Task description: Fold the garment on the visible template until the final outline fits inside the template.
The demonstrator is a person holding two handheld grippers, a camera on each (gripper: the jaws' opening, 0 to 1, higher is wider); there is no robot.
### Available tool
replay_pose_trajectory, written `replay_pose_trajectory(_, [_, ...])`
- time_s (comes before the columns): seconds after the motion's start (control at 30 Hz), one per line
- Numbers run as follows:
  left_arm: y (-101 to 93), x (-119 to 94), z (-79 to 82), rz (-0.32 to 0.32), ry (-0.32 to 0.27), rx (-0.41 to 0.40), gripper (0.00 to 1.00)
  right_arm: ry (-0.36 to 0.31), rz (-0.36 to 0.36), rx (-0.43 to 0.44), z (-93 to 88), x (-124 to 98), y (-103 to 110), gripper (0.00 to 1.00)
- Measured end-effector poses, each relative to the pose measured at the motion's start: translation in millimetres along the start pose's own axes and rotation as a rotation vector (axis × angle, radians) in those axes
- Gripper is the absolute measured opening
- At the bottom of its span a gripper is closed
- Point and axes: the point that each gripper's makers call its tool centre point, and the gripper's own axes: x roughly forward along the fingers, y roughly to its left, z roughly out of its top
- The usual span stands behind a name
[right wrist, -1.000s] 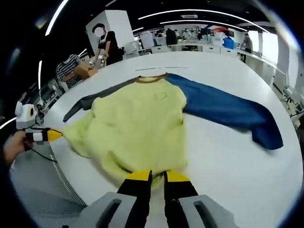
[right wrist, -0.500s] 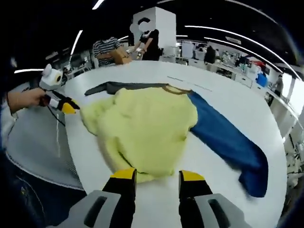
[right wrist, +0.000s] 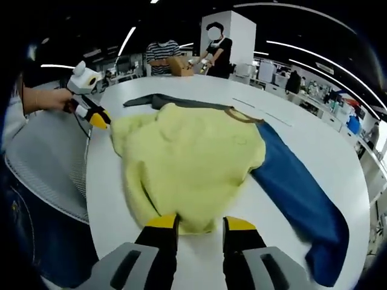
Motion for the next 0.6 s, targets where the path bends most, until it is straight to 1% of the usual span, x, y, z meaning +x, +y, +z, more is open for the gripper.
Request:
replay_pose_trajectory(0.1, [-2.2,5,-1.9,-0.014,0.016,-0.004,0.18,0.006,0.023,0.001,-1.3,2,1,0.20])
replay_pose_trajectory(0.27, [-3.4,10,-3.9,-0.016,0.032,0.006,0.15,0.013,0.031,0.005,-3.1,4,-1,0.18])
replay_pose_trajectory(0.33, [-3.6,11,-4.0,-0.018,0.033,0.004,0.13,0.015,0.033,0.012,-3.5,4,-2,0.15])
replay_pose_trajectory(0.43, [-1.0,12,-3.7,-0.007,0.034,0.023,0.11,0.013,0.037,0.021,-2.9,5,-3,0.09])
replay_pose_trajectory(0.47, [-0.8,12,-3.3,-0.009,0.033,0.033,0.09,0.011,0.035,0.020,-2.4,5,-4,0.08])
replay_pose_trajectory(0.53, [-0.9,11,-3.5,-0.014,0.038,0.028,0.01,0.009,0.036,0.029,-1.4,4,-3,0.06])
replay_pose_trajectory(0.6, [-0.1,11,-1.7,-0.014,0.025,0.017,0.01,0.004,0.037,0.038,-0.1,3,-3,0.05])
